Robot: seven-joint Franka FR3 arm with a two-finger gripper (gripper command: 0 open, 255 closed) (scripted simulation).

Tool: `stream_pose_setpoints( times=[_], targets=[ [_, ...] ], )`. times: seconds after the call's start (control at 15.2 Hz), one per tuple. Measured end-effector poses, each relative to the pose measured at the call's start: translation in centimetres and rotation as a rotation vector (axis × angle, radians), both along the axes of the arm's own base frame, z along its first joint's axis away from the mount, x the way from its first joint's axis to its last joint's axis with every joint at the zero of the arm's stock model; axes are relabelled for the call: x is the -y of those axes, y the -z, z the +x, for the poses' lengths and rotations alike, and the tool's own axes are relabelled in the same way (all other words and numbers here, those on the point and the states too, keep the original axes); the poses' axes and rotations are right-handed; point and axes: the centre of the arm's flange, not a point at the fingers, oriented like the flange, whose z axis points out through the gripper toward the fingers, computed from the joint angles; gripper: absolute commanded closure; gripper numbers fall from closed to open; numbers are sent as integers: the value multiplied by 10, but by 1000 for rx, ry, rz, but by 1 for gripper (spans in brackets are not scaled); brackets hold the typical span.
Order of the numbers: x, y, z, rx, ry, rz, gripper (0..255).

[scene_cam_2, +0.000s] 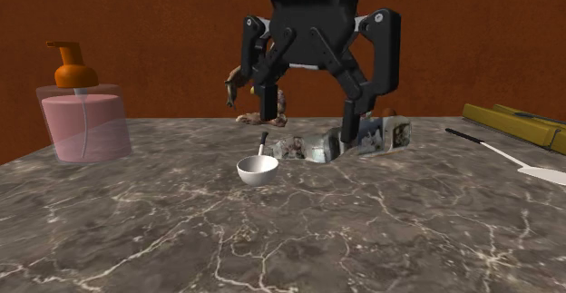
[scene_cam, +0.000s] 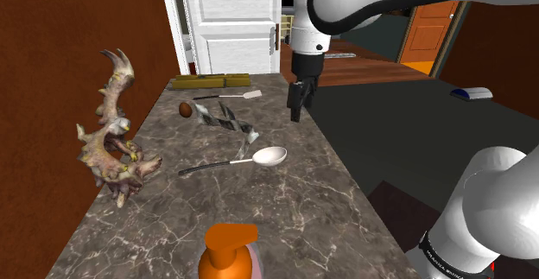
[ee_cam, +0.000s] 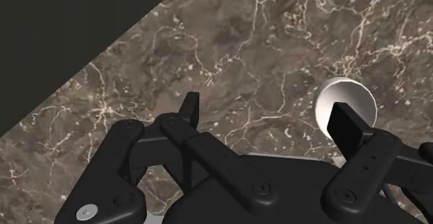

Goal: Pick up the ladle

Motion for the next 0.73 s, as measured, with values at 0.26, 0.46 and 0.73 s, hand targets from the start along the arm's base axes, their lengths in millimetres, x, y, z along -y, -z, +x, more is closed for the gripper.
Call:
stream_pose_setpoints(
  times=[0.26,0.46,0.73],
  targets=[
    [-45,14,26,-18,-169,9,0],
    [-81,22,41,-31,-296,16,0],
    [-128,40,58,-48,-464,25,0]
  ],
)
